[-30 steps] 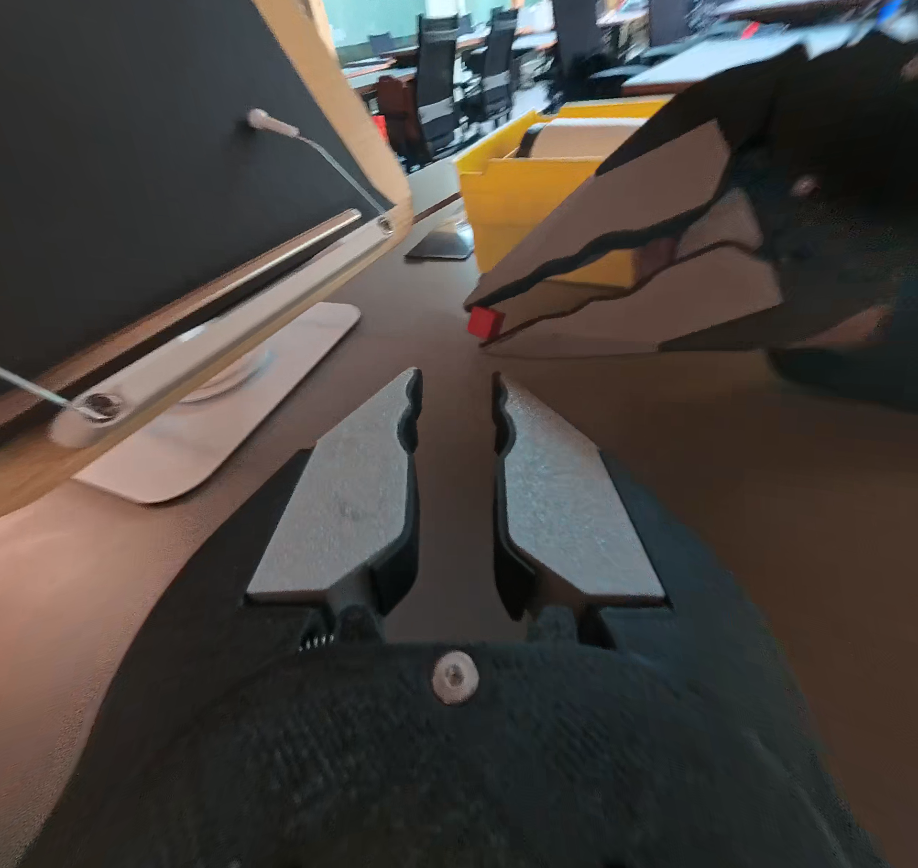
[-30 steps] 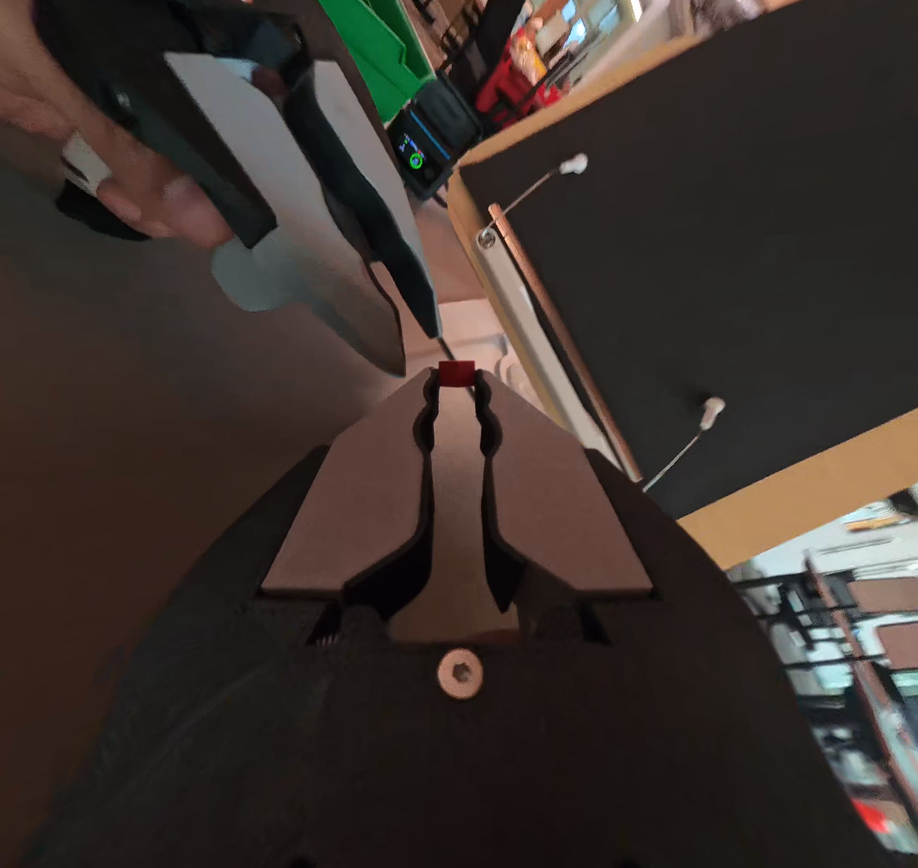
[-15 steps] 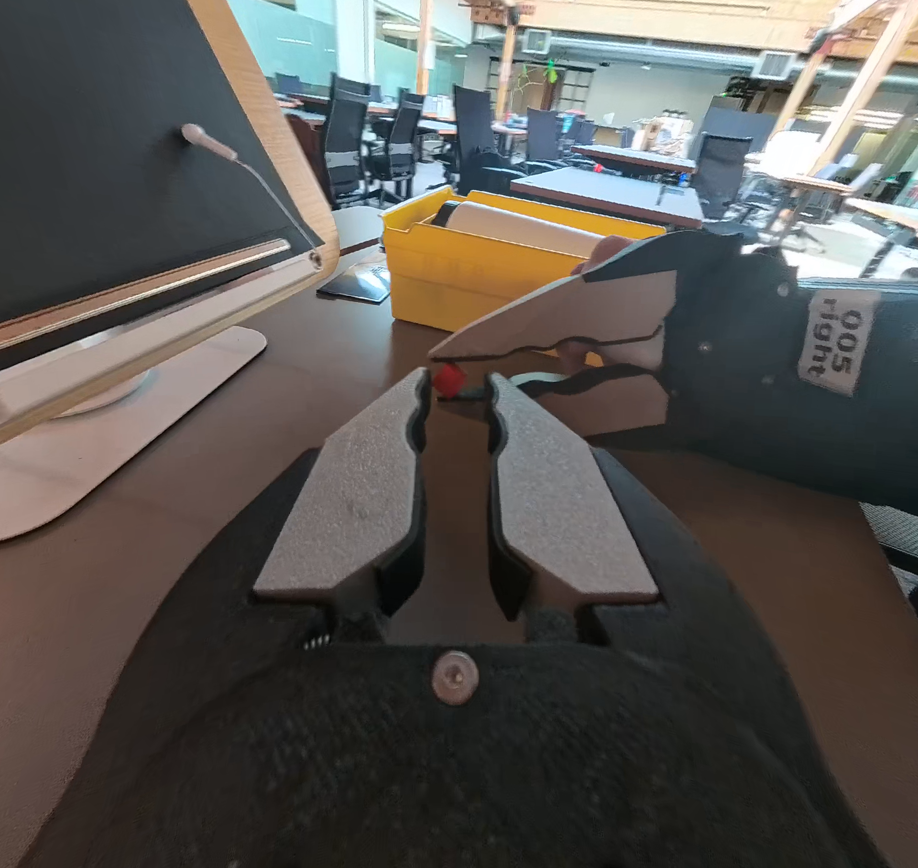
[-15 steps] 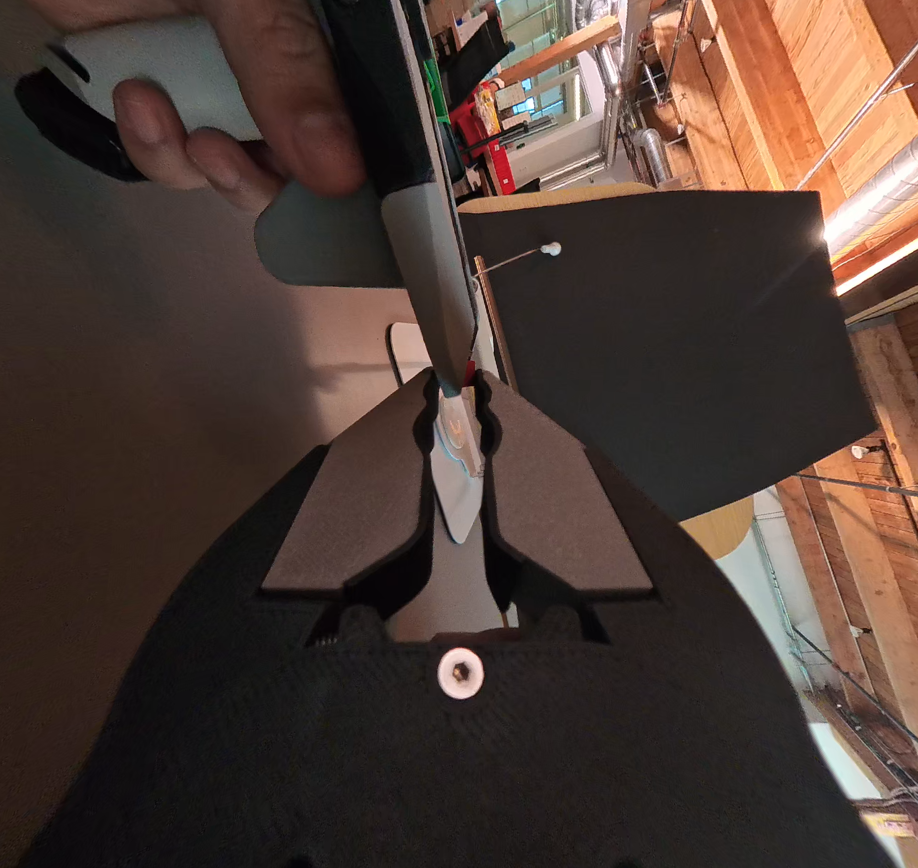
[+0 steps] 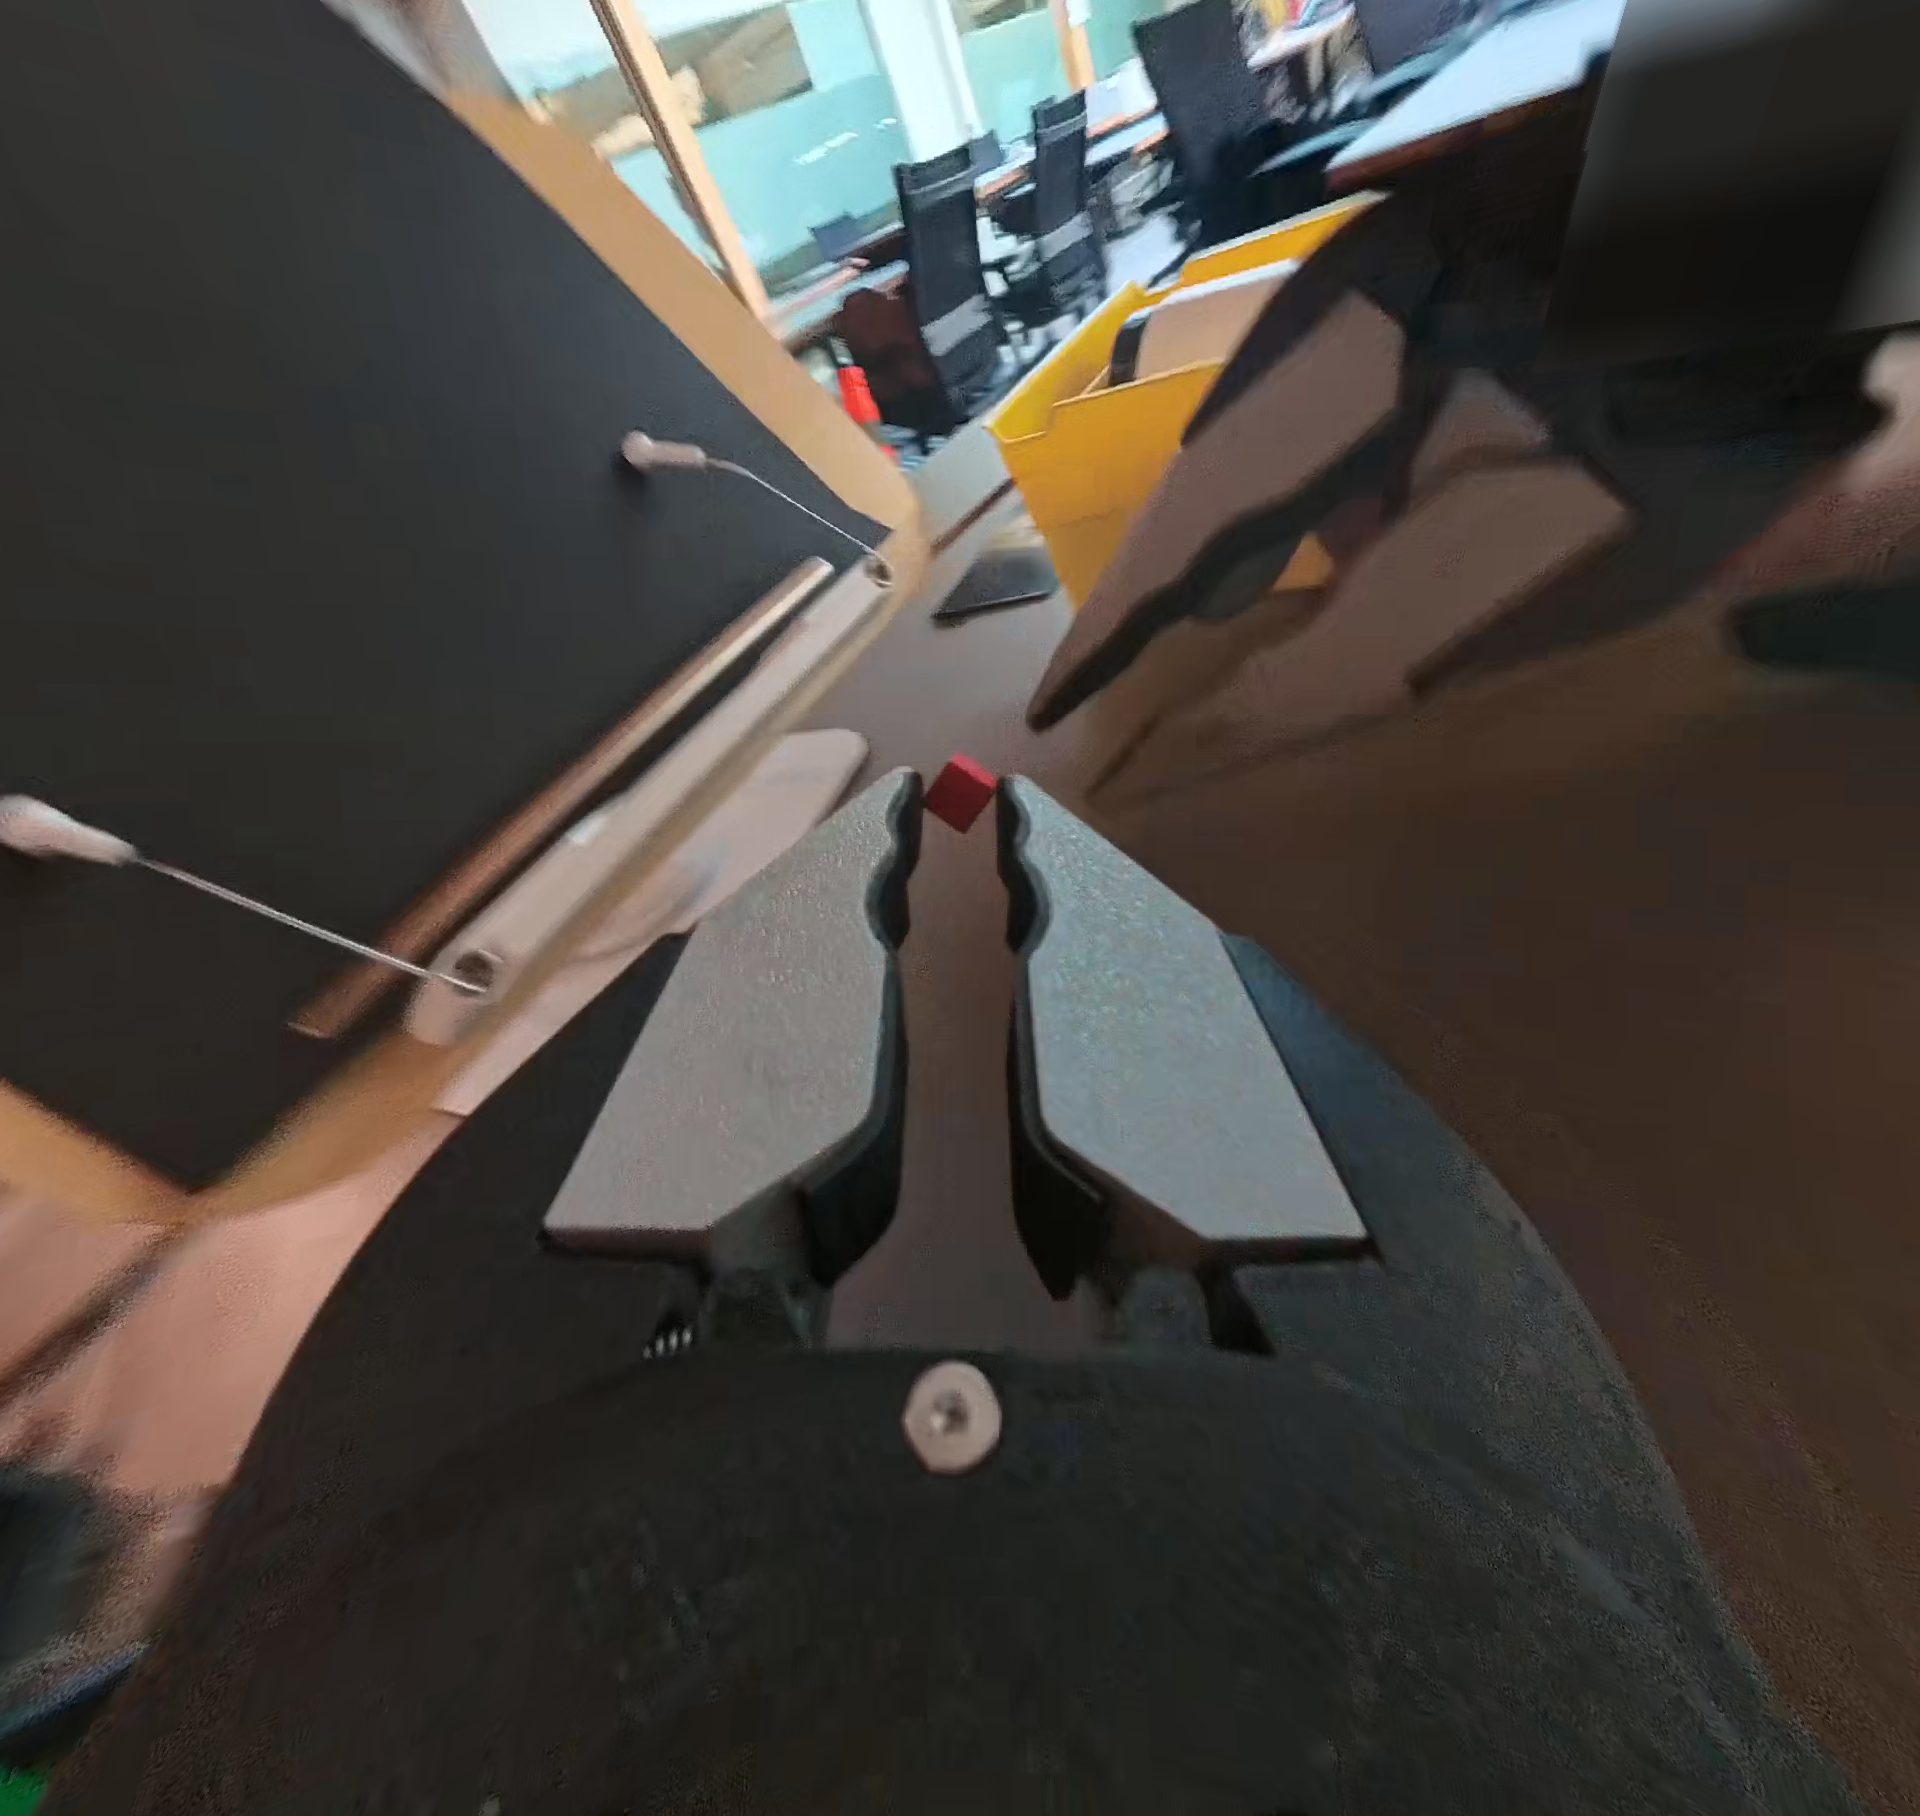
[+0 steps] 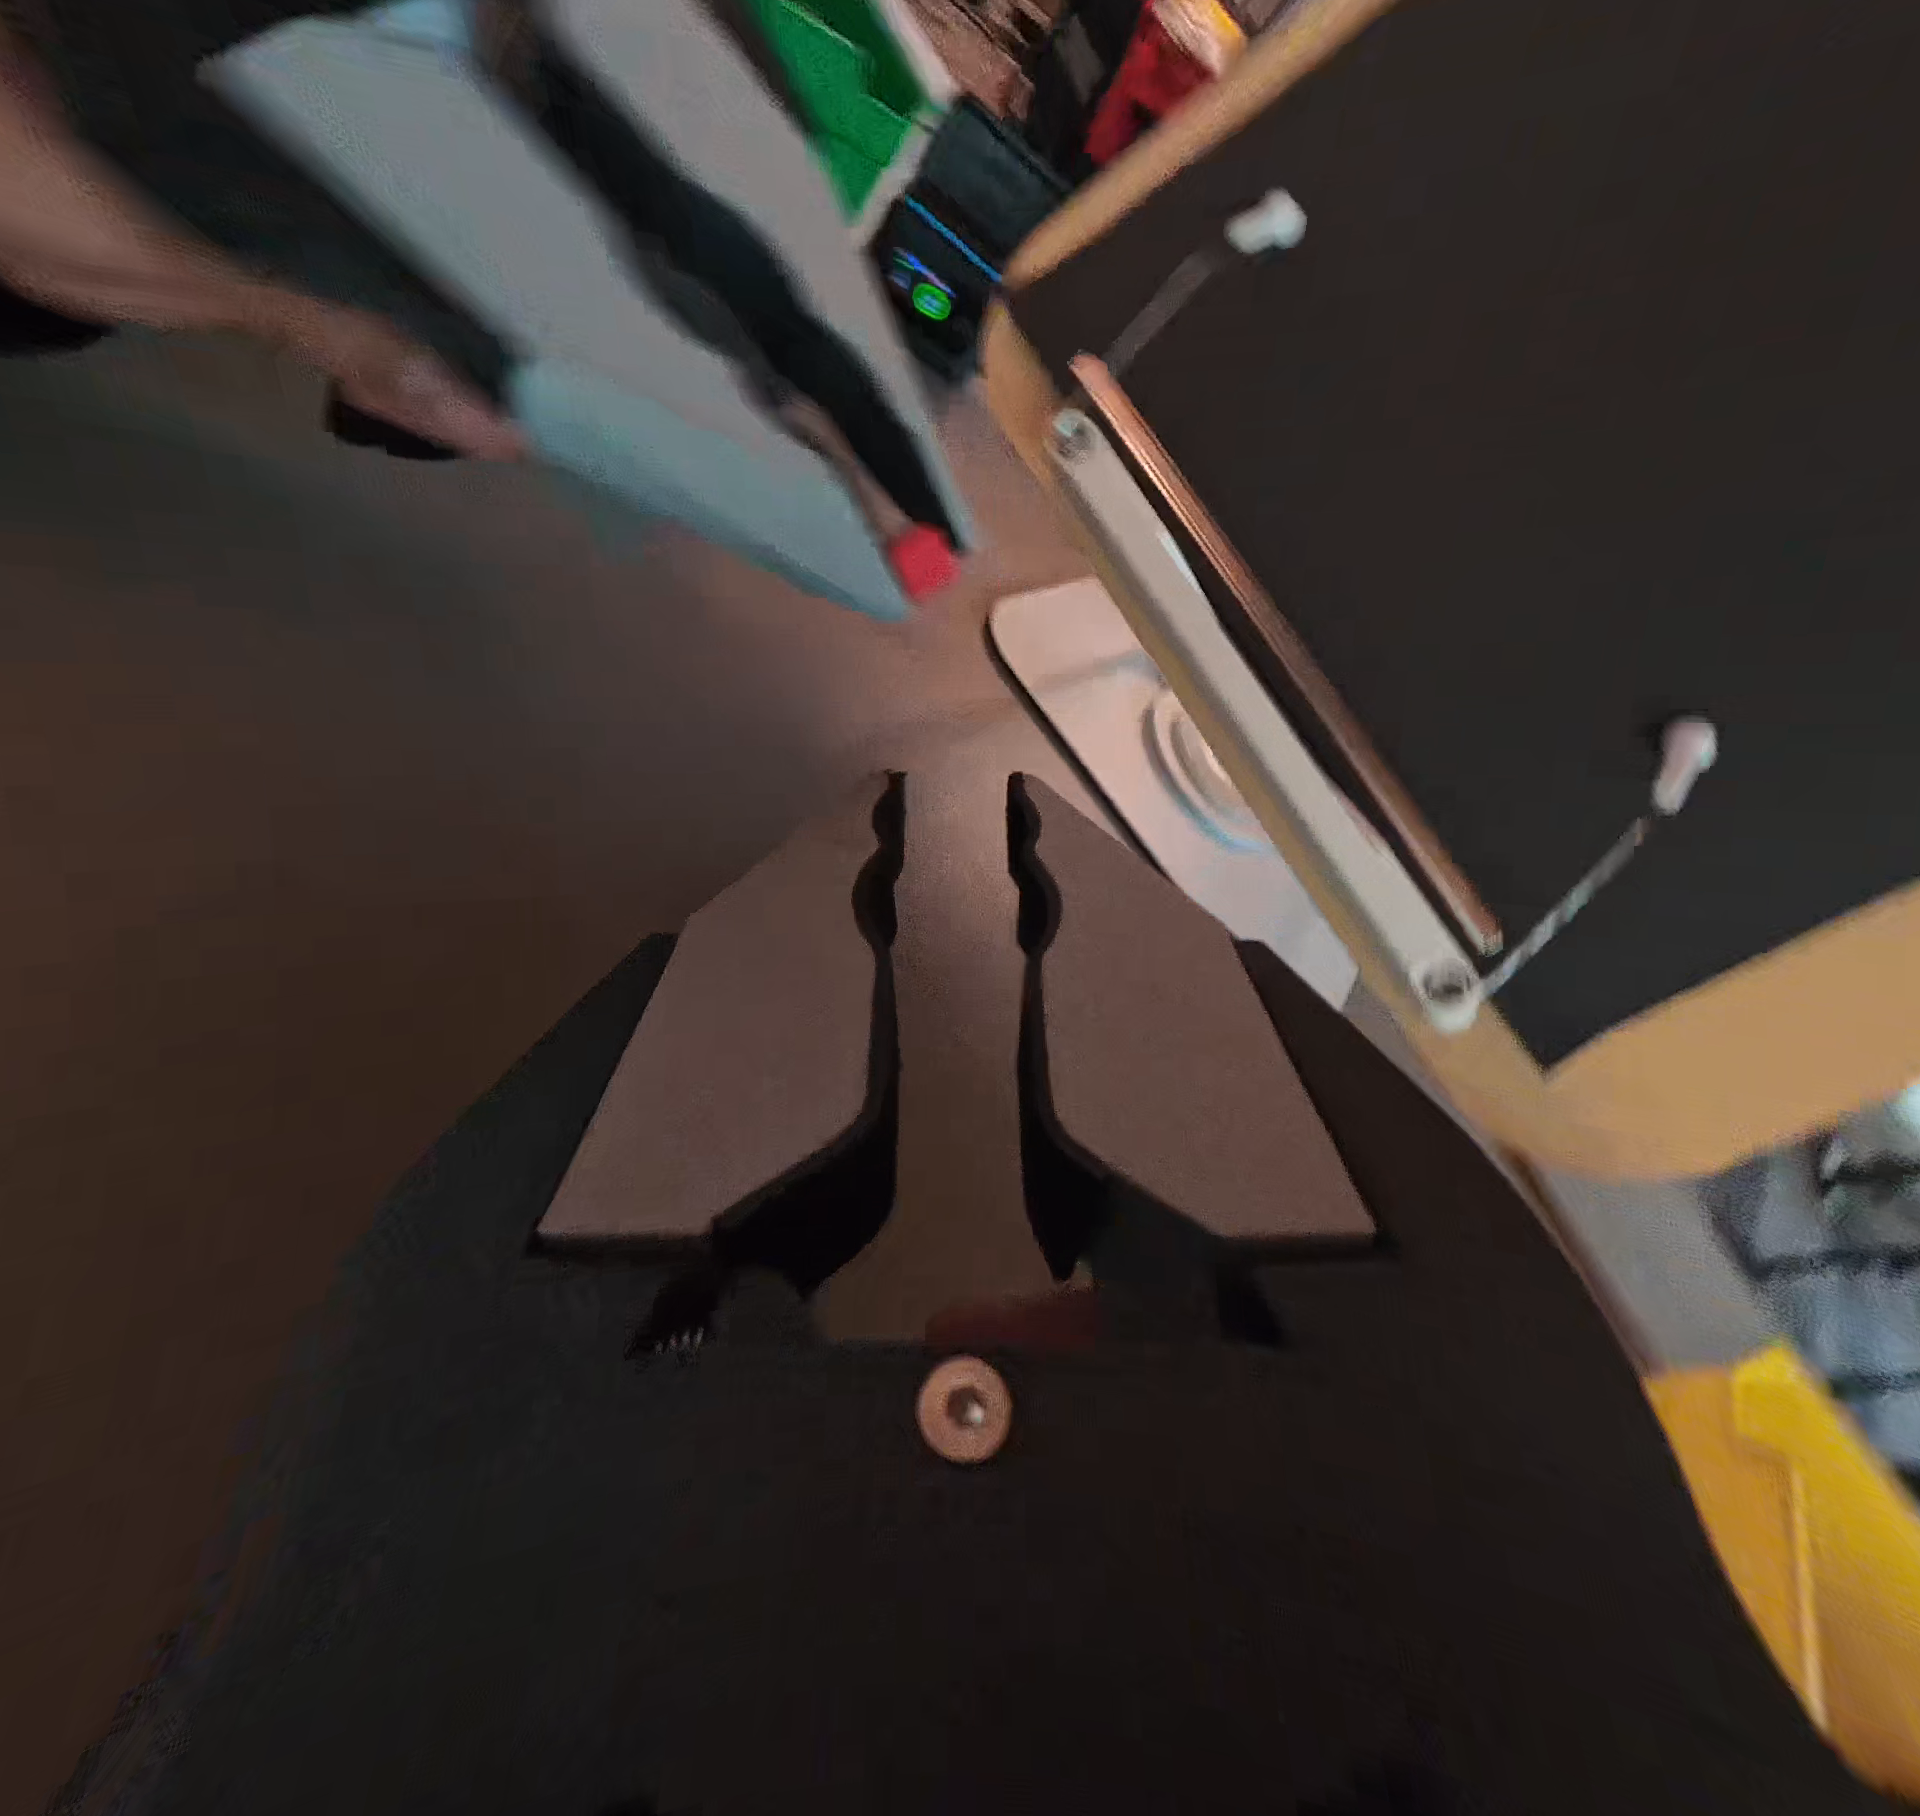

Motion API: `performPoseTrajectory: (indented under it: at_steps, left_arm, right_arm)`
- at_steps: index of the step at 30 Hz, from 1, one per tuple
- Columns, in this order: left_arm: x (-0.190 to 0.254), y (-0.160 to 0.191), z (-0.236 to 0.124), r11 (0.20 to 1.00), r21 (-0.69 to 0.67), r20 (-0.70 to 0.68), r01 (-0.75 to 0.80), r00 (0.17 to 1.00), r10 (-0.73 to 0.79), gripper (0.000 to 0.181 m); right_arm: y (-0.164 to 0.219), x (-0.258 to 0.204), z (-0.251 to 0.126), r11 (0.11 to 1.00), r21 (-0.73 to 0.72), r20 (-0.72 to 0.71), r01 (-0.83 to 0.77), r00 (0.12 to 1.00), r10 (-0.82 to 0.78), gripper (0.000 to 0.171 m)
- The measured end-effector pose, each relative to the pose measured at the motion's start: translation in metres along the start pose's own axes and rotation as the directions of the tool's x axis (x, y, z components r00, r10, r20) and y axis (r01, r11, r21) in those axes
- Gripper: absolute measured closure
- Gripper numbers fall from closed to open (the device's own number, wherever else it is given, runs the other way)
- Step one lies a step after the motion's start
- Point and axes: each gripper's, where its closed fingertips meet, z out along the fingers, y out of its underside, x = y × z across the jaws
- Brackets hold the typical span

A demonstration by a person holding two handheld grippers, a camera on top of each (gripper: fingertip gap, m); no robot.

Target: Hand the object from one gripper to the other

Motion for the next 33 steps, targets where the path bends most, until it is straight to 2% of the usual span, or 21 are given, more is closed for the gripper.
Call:
performPoseTrajectory:
  at_steps: [1,5,8,14,17,20,23,27,33]
  left_arm:
    - [-0.001,-0.001,-0.001,0.995,0.002,0.043,-0.102,0.994,0.102,0.170]
    - [0.011,-0.005,-0.002,0.909,-0.015,0.124,-0.417,0.901,0.416,0.170]
    - [0.017,-0.007,0.000,0.854,-0.040,0.156,-0.519,0.841,0.519,0.170]
    - [0.013,-0.005,0.000,0.863,-0.048,0.163,-0.502,0.849,0.503,0.170]
    - [0.019,-0.006,0.001,0.855,-0.036,0.149,-0.517,0.843,0.516,0.170]
    - [0.026,-0.004,0.003,0.837,-0.041,0.129,-0.545,0.828,0.545,0.170]
    - [0.032,-0.001,0.004,0.849,-0.034,0.096,-0.528,0.843,0.529,0.171]
    - [0.032,0.003,0.007,0.849,-0.052,0.088,-0.526,0.844,0.529,0.171]
    - [0.032,0.006,0.009,0.845,-0.070,0.090,-0.530,0.841,0.534,0.172]
  right_arm:
    - [0.003,0.006,0.000,0.997,-0.011,-0.003,-0.082,0.997,0.082,0.155]
    - [-0.006,-0.003,-0.001,0.938,0.035,0.182,-0.345,0.925,0.334,0.140]
    - [-0.015,-0.013,-0.005,0.891,0.056,0.304,-0.451,0.858,0.414,0.145]
    - [-0.028,-0.015,-0.013,0.823,0.091,0.431,-0.560,0.767,0.475,0.144]
    - [-0.030,-0.016,-0.014,0.806,0.089,0.450,-0.585,0.745,0.491,0.145]
    - [-0.032,-0.024,-0.013,0.804,0.077,0.485,-0.589,0.727,0.486,0.154]
    - [-0.023,-0.026,-0.007,0.831,0.049,0.449,-0.554,0.755,0.477,0.162]
    - [-0.019,-0.026,-0.004,0.828,0.021,0.434,-0.561,0.751,0.498,0.162]
    - [-0.016,-0.025,-0.003,0.866,0.024,0.380,-0.499,0.806,0.454,0.163]
